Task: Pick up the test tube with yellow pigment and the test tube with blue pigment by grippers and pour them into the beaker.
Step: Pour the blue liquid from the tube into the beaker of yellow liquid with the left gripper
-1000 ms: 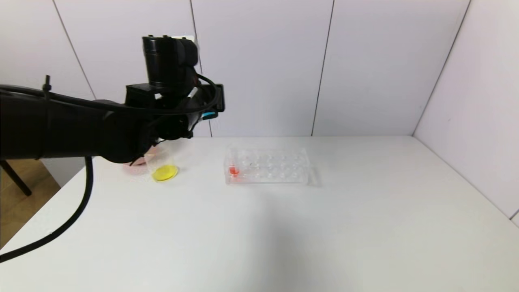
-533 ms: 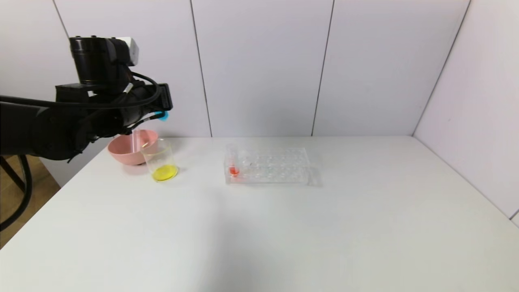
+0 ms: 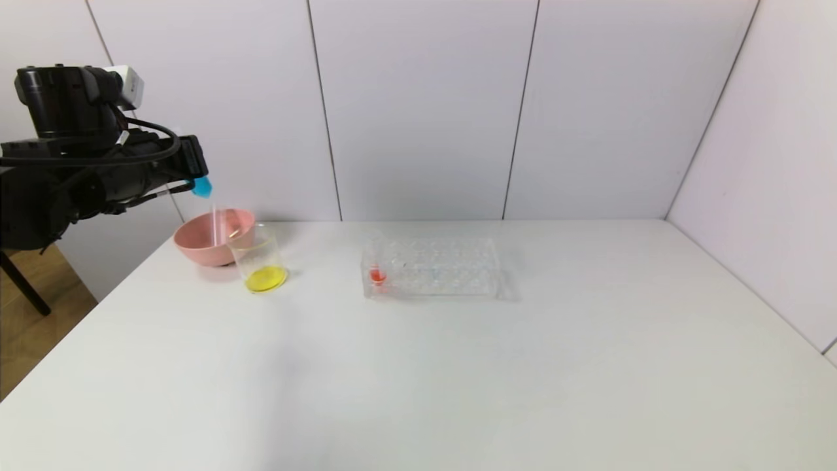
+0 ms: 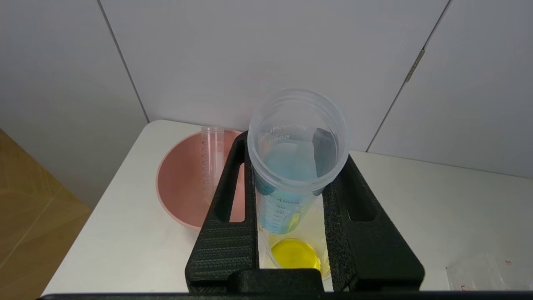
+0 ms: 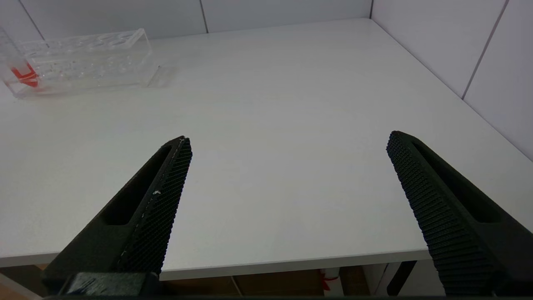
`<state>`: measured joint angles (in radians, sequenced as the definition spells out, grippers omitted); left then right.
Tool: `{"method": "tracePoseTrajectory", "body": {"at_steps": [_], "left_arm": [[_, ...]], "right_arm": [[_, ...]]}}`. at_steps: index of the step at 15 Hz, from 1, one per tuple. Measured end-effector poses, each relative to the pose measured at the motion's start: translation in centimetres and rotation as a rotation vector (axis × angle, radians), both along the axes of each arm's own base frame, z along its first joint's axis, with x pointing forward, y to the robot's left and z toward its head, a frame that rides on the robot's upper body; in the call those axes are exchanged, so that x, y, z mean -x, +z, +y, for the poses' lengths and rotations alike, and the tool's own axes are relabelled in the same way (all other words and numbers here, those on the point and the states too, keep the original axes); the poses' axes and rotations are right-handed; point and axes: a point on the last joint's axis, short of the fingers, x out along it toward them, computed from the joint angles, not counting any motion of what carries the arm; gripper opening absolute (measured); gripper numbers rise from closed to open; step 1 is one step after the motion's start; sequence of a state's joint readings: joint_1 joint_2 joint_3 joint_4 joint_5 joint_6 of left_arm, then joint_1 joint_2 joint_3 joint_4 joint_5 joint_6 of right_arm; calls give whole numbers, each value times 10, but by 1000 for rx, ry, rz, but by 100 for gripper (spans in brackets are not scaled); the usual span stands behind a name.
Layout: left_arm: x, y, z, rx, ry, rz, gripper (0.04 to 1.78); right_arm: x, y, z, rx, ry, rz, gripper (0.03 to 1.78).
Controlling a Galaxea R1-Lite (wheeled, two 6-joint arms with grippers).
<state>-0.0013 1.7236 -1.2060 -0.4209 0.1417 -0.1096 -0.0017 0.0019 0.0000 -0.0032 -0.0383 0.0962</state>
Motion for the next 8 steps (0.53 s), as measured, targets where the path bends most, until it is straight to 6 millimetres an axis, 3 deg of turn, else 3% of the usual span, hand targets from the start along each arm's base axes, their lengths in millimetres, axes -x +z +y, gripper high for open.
{"method": "tracePoseTrajectory", "body": {"at_steps": [8], "left_arm": [[-3,-11,26,0,-32,40,46]], "right_arm": [[0,0,0,0,0,0,171]]}}
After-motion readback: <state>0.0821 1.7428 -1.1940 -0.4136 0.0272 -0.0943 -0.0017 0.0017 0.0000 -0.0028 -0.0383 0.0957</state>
